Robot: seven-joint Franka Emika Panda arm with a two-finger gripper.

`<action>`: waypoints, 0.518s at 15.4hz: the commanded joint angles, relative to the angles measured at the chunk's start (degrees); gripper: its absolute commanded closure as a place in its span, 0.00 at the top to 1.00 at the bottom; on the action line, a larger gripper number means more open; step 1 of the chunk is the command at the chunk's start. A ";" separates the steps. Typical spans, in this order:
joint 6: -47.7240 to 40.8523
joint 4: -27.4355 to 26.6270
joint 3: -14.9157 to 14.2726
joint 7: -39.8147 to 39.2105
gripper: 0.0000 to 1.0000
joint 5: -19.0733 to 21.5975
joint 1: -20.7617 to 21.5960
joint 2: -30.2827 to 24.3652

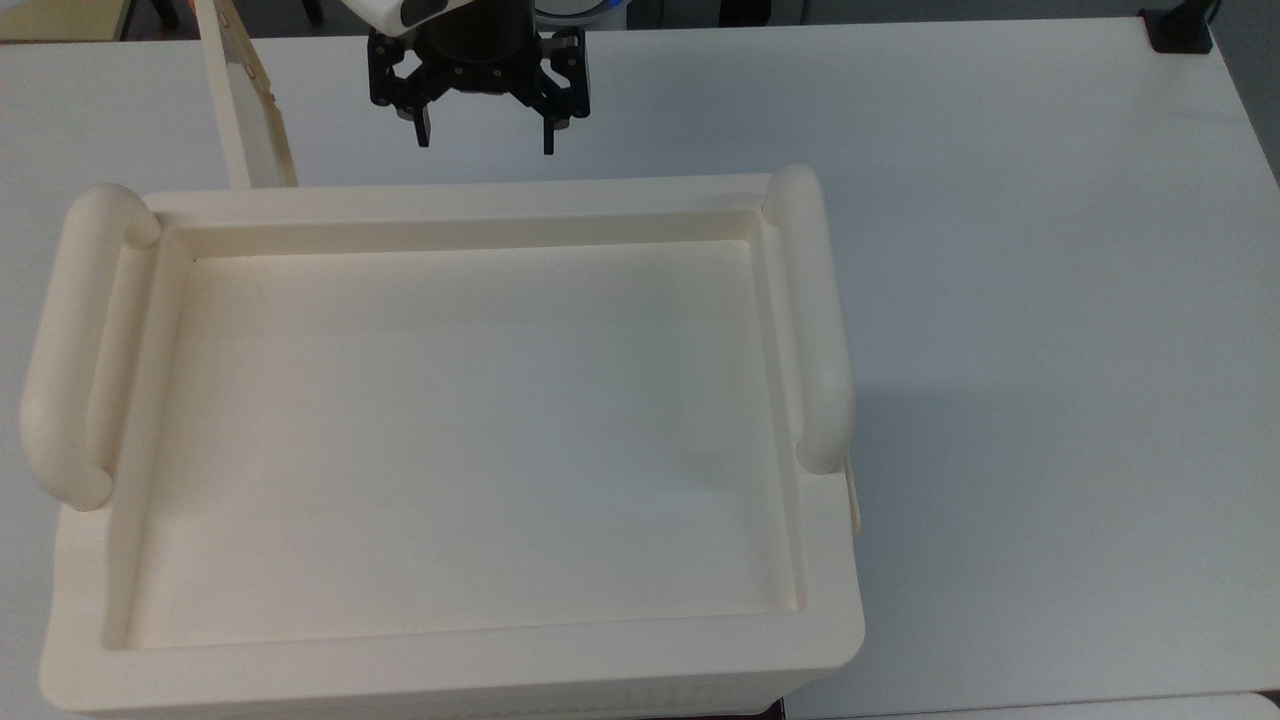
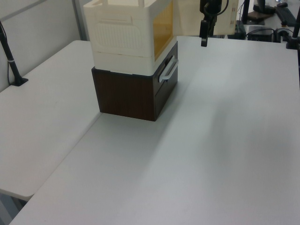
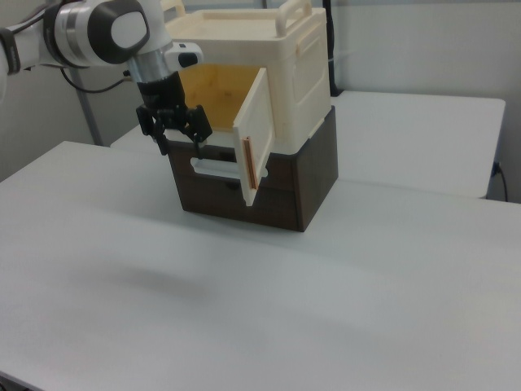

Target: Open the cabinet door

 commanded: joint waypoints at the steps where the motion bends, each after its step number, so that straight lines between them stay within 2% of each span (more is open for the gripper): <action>1: -1.43 -1.89 -0.16 1.44 1.00 1.26 -0.05 -1.32; 8: -3.72 -3.03 -0.08 4.33 1.00 2.94 0.48 -1.49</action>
